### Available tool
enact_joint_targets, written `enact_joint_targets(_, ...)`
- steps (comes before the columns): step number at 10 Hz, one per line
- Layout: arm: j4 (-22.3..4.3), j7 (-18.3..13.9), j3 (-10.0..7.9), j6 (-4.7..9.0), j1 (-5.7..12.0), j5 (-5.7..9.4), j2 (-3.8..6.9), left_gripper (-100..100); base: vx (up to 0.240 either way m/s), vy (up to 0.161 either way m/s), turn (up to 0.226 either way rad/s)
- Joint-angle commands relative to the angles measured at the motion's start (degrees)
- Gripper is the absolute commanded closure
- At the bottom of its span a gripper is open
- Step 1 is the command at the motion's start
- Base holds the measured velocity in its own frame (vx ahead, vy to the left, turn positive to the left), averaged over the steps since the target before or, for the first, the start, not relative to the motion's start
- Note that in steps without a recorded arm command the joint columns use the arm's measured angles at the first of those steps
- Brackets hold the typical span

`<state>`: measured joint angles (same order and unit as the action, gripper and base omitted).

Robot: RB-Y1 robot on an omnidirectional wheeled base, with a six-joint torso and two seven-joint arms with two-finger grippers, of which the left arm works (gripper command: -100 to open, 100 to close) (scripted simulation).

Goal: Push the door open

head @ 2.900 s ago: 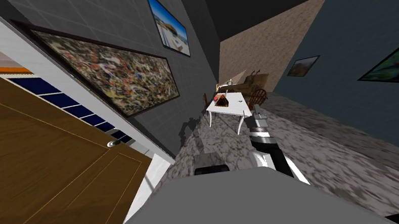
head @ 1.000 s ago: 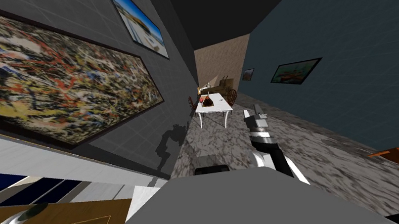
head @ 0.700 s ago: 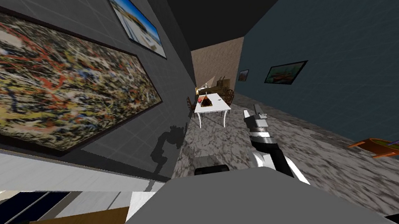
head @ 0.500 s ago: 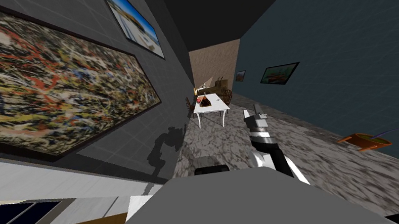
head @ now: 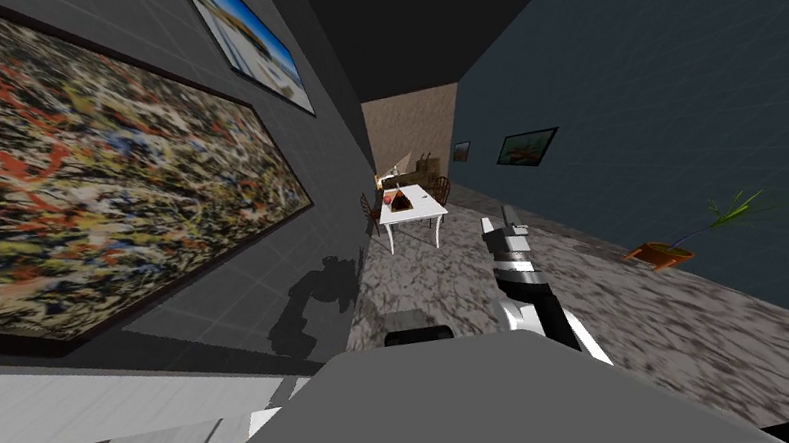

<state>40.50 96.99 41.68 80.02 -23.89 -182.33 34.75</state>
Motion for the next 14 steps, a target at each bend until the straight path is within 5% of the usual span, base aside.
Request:
enact_joint_targets(1,-0.11,0.35,0.25,0.19,-0.09,-1.48,0.29,-100,-0.032,0.189,-0.171)
enact_joint_targets(5,-0.54,1.32,1.0,0.8,-0.19,-5.76,0.97,-100,-0.059,0.194,-0.184)
enact_joint_targets(14,-1.06,2.52,1.92,1.55,-0.08,-11.02,1.99,-100,-0.058,0.177,-0.12)
